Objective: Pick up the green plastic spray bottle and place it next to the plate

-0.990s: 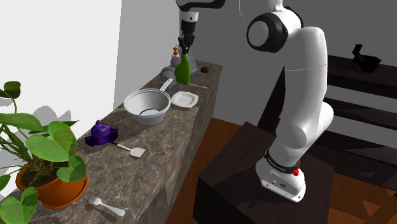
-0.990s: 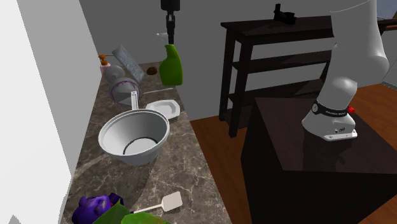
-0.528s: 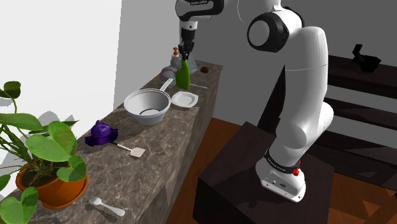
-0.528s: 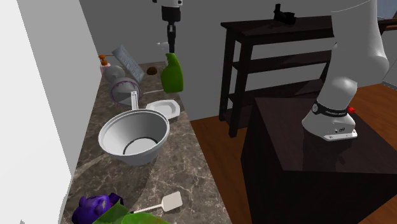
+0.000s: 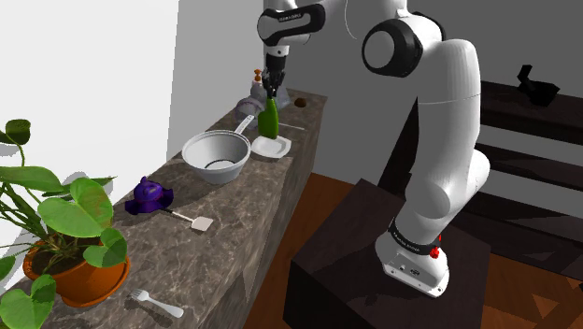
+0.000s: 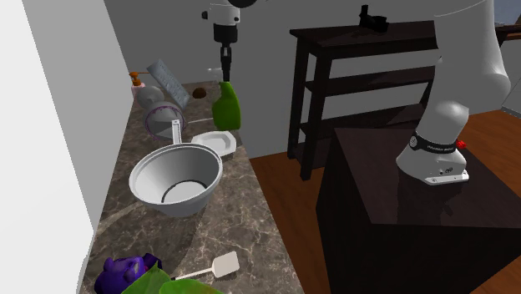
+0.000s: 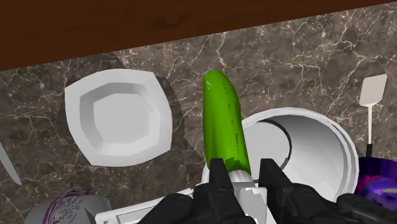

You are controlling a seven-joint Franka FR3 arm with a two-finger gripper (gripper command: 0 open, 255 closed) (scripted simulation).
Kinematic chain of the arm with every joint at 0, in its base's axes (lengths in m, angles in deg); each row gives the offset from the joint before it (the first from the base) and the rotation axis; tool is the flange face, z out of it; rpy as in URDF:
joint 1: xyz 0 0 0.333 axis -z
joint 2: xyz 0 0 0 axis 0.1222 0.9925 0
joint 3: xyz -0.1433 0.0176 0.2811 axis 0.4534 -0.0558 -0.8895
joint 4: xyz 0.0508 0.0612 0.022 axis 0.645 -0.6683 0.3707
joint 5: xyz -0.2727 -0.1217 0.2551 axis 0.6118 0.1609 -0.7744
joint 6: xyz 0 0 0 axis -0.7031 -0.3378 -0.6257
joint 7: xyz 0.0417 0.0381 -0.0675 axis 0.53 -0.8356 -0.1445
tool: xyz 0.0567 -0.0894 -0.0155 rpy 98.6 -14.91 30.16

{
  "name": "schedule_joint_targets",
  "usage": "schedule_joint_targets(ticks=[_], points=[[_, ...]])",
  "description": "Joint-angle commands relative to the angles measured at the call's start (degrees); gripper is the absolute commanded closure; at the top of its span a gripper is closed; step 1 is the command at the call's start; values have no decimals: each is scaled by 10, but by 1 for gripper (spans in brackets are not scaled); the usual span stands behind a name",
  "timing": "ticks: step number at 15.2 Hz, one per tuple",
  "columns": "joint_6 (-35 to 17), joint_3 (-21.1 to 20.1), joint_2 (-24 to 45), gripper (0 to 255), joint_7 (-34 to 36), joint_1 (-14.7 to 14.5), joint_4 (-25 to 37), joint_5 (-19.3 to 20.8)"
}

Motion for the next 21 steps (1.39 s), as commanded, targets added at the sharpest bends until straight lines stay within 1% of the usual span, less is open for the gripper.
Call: schedule_joint_targets(ticks=[1,11,21], points=[[-16,0,0,255,-1,0,-16,0],[-82,0,20,255,-6,0,-62,-2],[-143,-1,51,255,-11,0,-92,-4]])
